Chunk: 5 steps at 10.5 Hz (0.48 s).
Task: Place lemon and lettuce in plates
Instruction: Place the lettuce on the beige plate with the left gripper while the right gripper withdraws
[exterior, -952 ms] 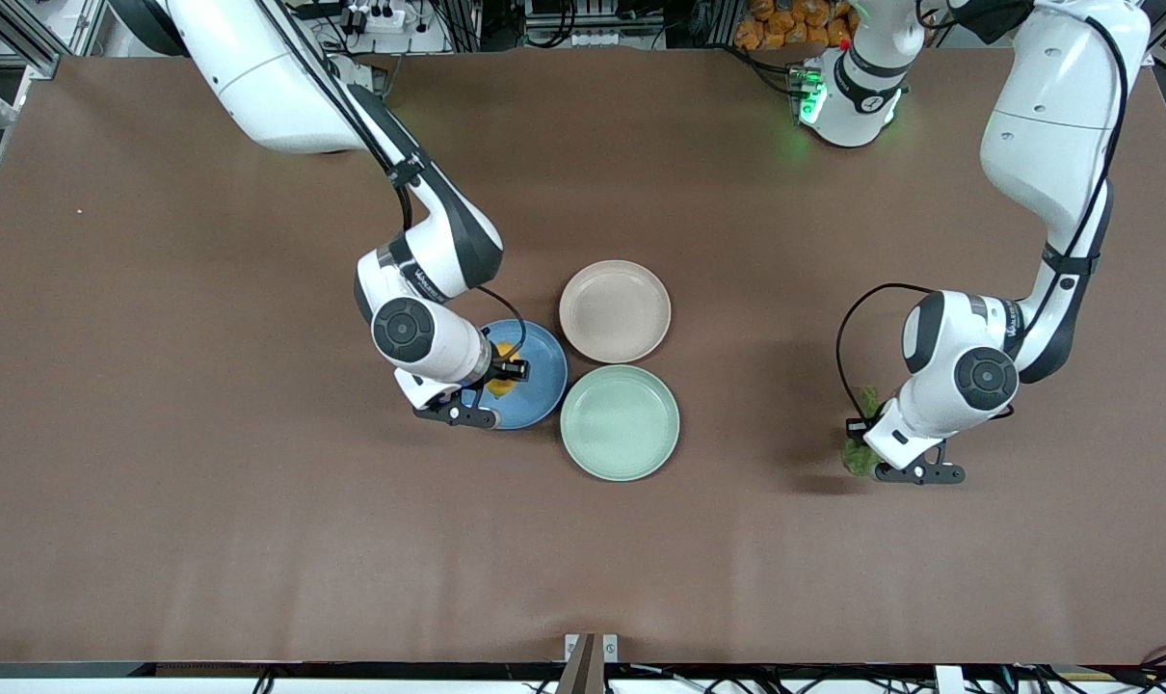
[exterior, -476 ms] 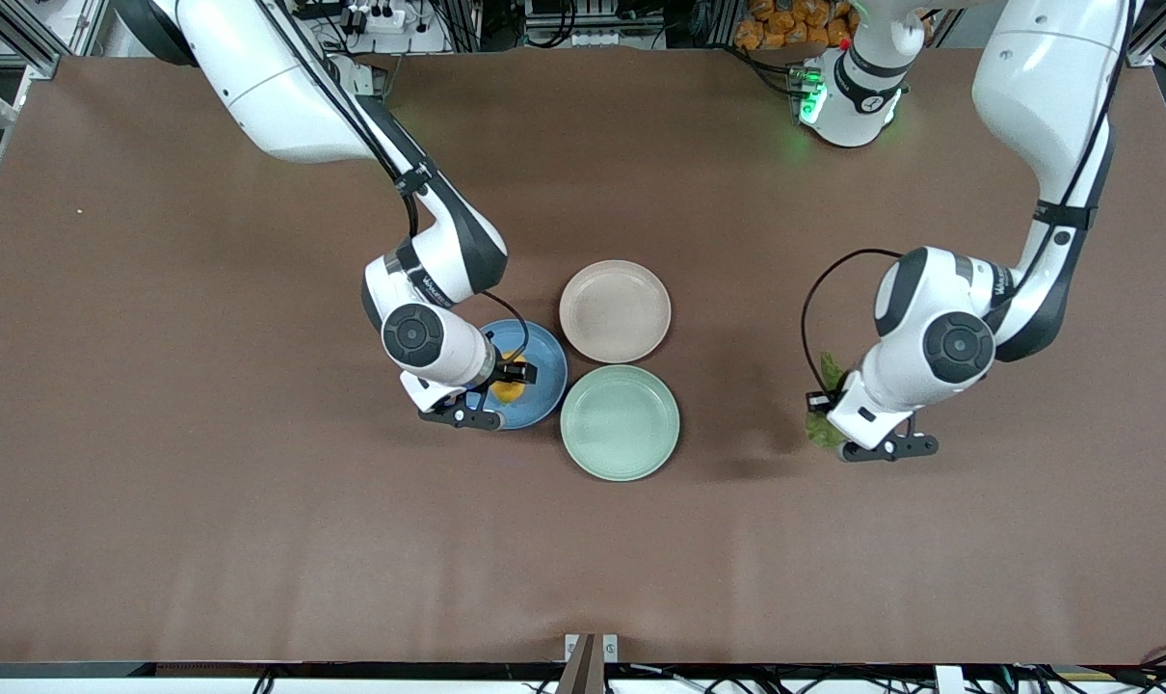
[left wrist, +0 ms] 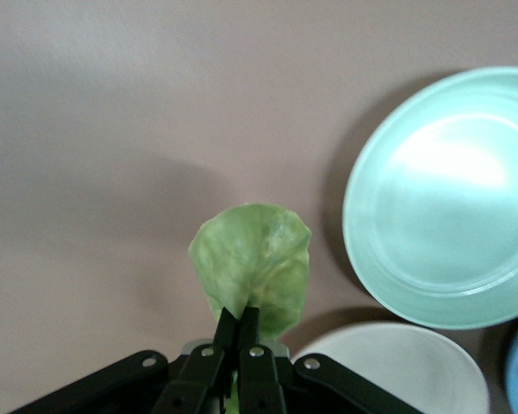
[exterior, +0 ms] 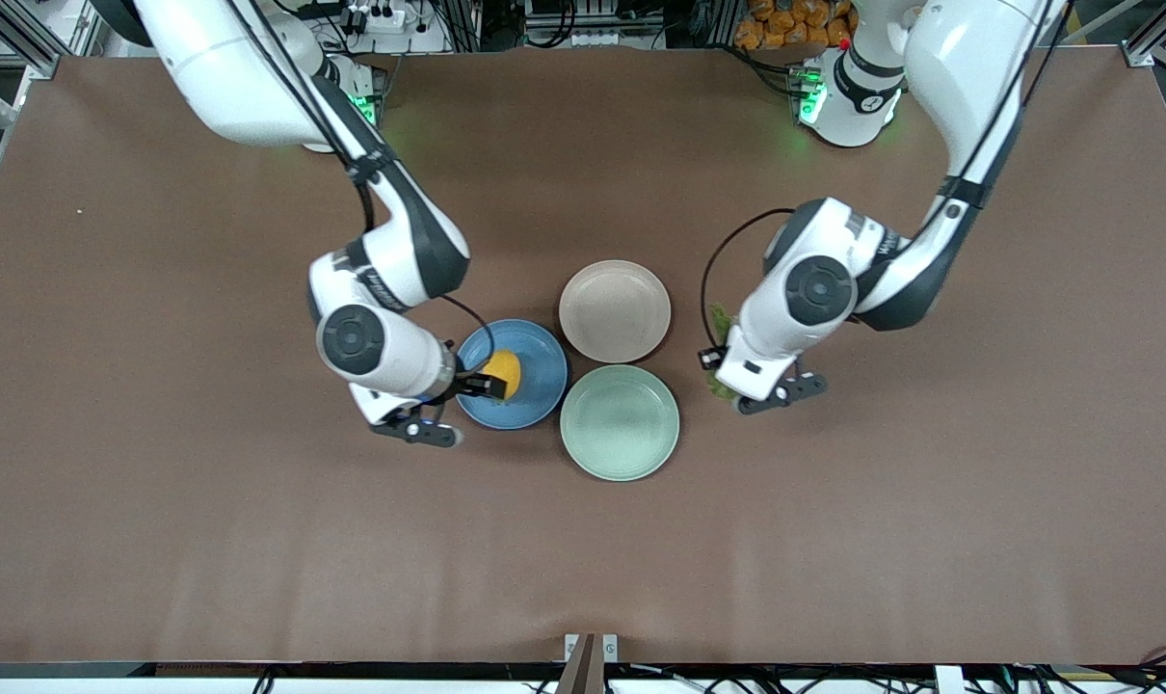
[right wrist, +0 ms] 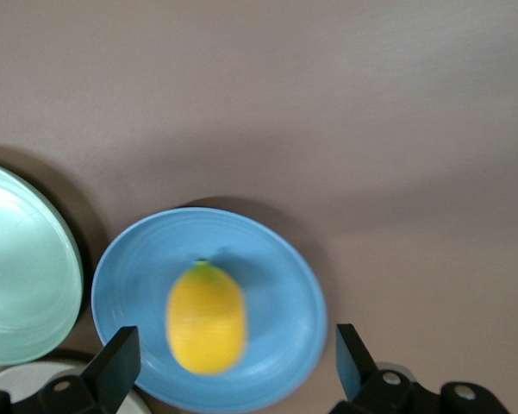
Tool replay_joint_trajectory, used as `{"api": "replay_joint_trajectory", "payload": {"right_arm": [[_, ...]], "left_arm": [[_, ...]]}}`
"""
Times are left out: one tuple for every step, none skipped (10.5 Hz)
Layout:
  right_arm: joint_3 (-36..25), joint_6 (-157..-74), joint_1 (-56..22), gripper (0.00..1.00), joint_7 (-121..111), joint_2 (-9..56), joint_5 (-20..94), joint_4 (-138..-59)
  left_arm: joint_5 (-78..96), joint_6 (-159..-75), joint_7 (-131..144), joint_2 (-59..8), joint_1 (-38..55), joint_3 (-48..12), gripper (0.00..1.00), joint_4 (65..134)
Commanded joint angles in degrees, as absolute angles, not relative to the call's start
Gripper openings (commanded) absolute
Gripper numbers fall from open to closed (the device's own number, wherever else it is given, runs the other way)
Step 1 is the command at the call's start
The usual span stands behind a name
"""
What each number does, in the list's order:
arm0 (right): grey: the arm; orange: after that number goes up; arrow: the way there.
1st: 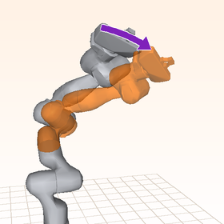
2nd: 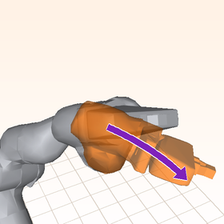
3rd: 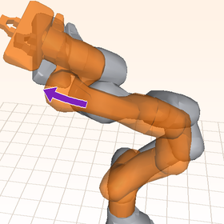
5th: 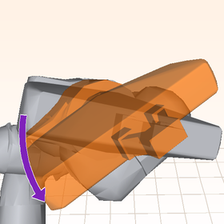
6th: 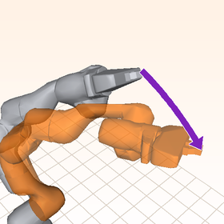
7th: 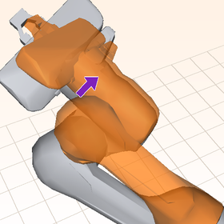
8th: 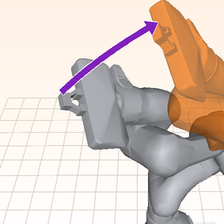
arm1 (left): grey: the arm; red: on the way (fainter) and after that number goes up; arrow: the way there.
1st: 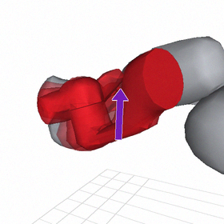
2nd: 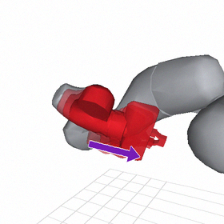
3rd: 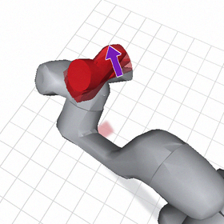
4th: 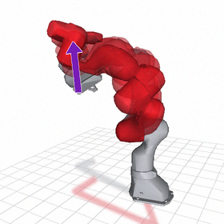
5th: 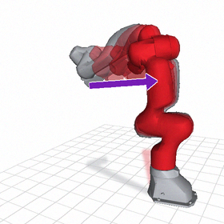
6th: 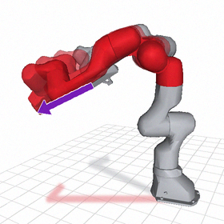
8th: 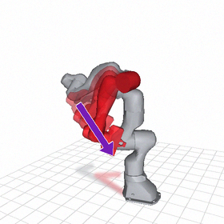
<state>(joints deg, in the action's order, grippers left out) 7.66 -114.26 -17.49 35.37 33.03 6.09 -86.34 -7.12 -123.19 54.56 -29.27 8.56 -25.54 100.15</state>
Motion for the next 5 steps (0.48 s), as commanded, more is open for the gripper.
{"api": "replay_joint_trajectory", "payload": {"right_arm": [[8.4,-107.3,-11.4,1.00,34.7,24.9,5.4,-87.9],[8.2,-103.9,-8.3,1.00,31.1,21.6,5.4,-87.8],[8.0,-101.2,-5.2,1.00,26.8,19.3,5.4,-87.1],[8.0,-97.9,-1.9,1.00,21.8,17.9,5.4,-85.5],[7.9,-93.5,0.9,1.00,18.1,17.4,5.4,-82.9]], "left_arm": [[-6.4,-126.0,64.4,-31.8,14.4,-25.3,0.00,98.4],[-6.9,-126.7,68.8,-33.6,17.6,-25.2,0.00,97.0],[-7.0,-127.7,71.8,-35.2,20.0,-25.0,0.00,96.7],[-7.0,-128.7,73.6,-36.0,21.3,-24.9,0.00,96.4],[-7.8,-128.8,75.5,-36.6,22.6,-24.9,0.00,96.4]]}}
